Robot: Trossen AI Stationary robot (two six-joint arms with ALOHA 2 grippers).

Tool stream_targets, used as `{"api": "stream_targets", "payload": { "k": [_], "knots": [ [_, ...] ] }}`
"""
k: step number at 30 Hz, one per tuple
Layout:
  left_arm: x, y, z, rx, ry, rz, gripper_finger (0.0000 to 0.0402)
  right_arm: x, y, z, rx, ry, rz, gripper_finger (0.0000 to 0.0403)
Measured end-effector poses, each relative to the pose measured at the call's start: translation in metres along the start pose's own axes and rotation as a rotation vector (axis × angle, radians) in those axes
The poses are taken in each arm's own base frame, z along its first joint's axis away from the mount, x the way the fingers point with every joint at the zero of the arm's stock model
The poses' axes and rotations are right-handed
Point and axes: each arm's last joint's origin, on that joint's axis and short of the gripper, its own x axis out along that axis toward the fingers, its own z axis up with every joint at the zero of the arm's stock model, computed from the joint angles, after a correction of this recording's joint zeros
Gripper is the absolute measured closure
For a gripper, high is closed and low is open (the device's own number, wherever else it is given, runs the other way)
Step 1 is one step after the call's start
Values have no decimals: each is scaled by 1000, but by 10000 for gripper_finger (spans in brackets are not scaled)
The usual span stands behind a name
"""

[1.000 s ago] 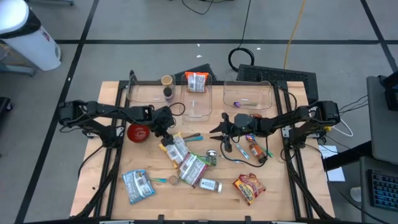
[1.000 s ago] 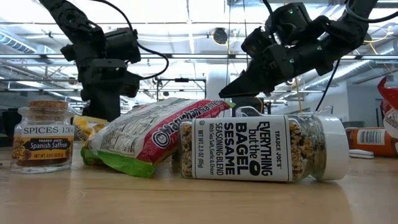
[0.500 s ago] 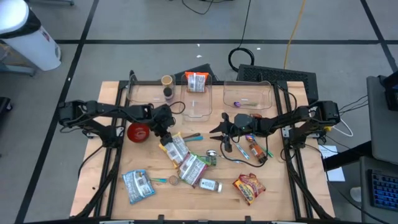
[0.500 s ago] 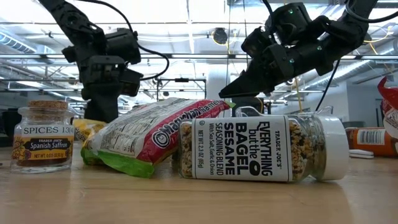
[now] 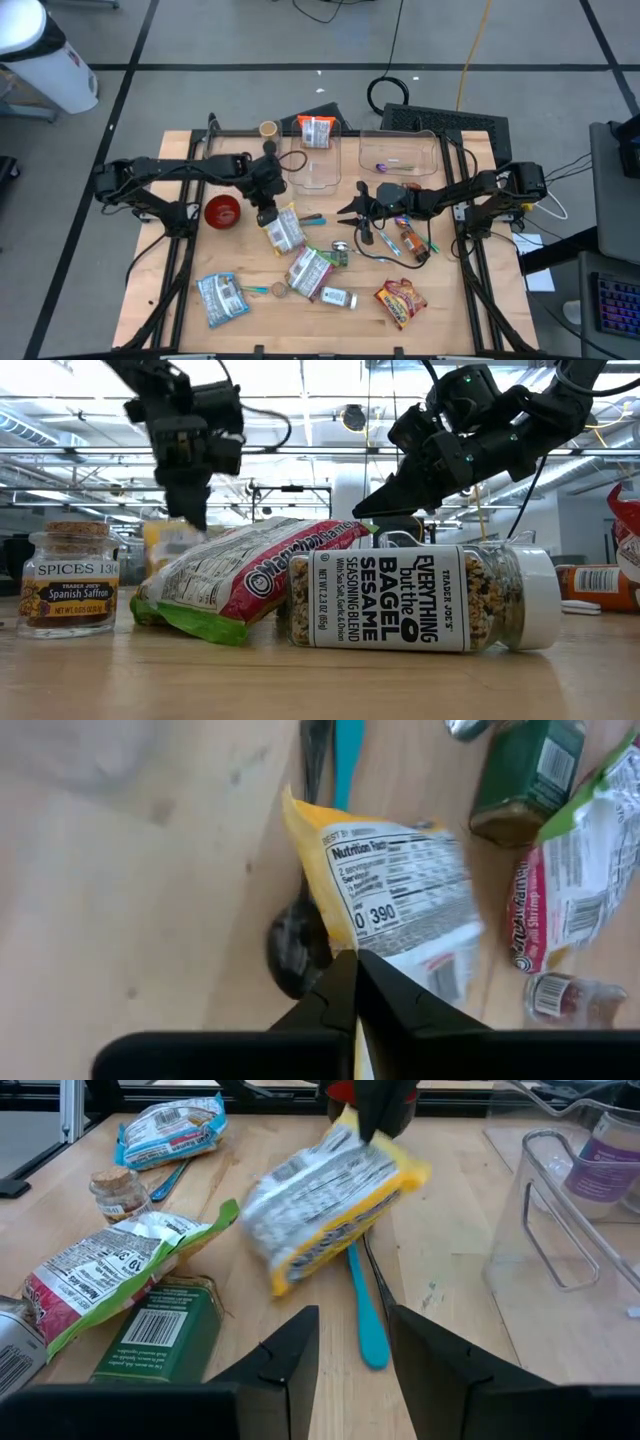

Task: Pick & Place Food Item
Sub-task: Put the yellow noodle pack into the middle transparent bin

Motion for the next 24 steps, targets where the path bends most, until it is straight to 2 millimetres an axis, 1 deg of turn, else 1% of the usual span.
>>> {"api": "stream_targets", "payload": {
  "k": [4,9,17,24],
  "knots": [
    [-19,-11,15,78,-12,76,397,0,0,0,0,2,0,289],
    [-38,-24,28,173,-28,132,398,0,0,-1,0,6,1,289],
    [-67,-38,42,242,-47,208,398,0,0,-1,-1,12,-3,289],
    [-91,-47,54,319,-101,262,399,0,0,-1,-2,14,-3,289]
  ]
}}
